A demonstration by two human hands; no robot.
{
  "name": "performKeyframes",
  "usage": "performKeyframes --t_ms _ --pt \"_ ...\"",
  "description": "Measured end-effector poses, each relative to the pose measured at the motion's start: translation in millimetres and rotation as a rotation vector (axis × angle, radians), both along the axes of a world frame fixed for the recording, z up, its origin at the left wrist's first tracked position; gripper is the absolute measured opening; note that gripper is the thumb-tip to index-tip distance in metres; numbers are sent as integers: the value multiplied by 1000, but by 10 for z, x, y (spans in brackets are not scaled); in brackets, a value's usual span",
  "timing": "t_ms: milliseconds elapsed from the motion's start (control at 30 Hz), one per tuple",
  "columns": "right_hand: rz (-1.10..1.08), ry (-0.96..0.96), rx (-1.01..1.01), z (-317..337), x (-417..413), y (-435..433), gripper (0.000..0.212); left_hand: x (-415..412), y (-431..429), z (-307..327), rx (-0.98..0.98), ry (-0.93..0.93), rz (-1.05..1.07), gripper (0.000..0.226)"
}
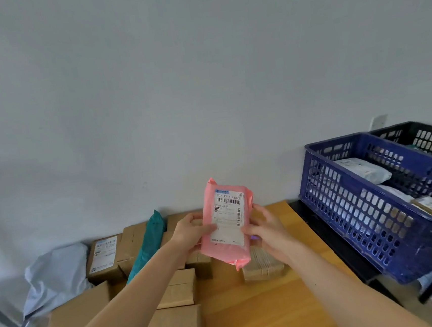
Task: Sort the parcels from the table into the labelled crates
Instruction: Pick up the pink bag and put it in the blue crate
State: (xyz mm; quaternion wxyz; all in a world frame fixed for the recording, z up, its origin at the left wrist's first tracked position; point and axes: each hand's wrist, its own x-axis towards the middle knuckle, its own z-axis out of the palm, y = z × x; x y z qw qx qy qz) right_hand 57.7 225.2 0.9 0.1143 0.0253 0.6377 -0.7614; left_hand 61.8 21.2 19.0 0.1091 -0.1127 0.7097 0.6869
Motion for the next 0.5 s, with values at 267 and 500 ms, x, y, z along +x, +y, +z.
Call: performKeyframes --t_ms 267,500 --pt "-40 43 -1 7 112 299 69 -72 201 37 65 22 -167 52" --pt "-177 49 17 63 311 762 70 -136 710 90 88 31 -327 50"
